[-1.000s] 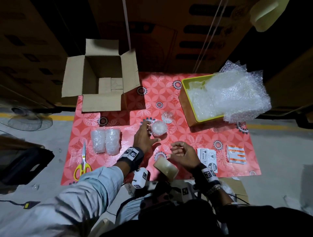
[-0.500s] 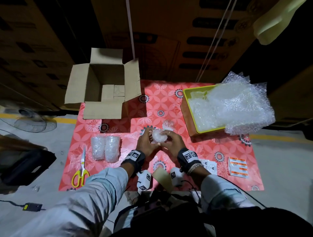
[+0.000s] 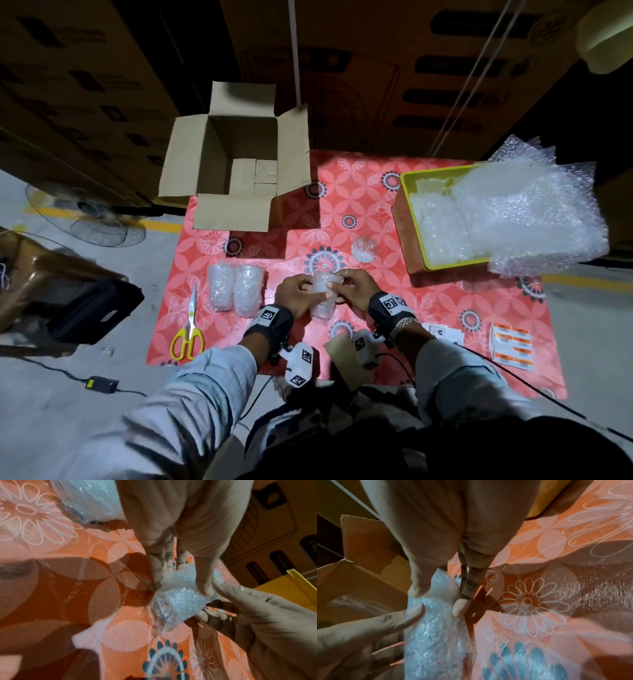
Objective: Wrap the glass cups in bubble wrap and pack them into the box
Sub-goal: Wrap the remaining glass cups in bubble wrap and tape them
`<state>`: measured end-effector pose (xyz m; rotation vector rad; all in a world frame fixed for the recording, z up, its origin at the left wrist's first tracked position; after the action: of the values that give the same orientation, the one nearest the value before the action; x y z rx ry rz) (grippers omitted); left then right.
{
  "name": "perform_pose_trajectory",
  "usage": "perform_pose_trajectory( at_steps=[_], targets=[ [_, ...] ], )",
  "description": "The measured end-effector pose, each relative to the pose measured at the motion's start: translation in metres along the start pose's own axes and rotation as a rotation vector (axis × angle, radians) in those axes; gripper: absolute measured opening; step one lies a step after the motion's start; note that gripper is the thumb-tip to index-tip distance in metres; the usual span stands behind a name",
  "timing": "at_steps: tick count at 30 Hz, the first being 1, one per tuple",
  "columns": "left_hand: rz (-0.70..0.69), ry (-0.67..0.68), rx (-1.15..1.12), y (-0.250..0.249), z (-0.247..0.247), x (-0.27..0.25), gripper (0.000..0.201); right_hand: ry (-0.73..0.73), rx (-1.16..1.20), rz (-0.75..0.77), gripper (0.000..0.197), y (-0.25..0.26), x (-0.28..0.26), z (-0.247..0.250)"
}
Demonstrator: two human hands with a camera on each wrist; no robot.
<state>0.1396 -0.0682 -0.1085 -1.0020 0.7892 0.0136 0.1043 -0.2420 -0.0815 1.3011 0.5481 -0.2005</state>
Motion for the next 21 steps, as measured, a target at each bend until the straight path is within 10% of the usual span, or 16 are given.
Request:
perform_pose_trajectory(
  at_steps=[16, 21],
  targets=[
    [0.216, 0.064, 0.067, 0.015, 0.023, -0.03, 0.038, -0.035, -0.111, -0.163, 0.019, 0.01, -0.087, 0.023],
    [0.336, 0.352, -0.188, 0.042, -0.017, -0.059, 0.043, -0.038, -0.267, -0.3, 0.083, -0.01, -0.132, -0.025]
  ],
)
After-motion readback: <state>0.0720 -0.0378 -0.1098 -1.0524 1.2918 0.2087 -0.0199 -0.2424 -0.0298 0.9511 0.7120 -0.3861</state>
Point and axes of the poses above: each hand's wrist, its own x-axis towards the middle knuckle, its own z-axis out of the back of the hand, y = z × x, the point moved 7 cm from there along x, towards the middle knuckle, and after that the axes turned 11 degrees about y, right-handed, at the moved point
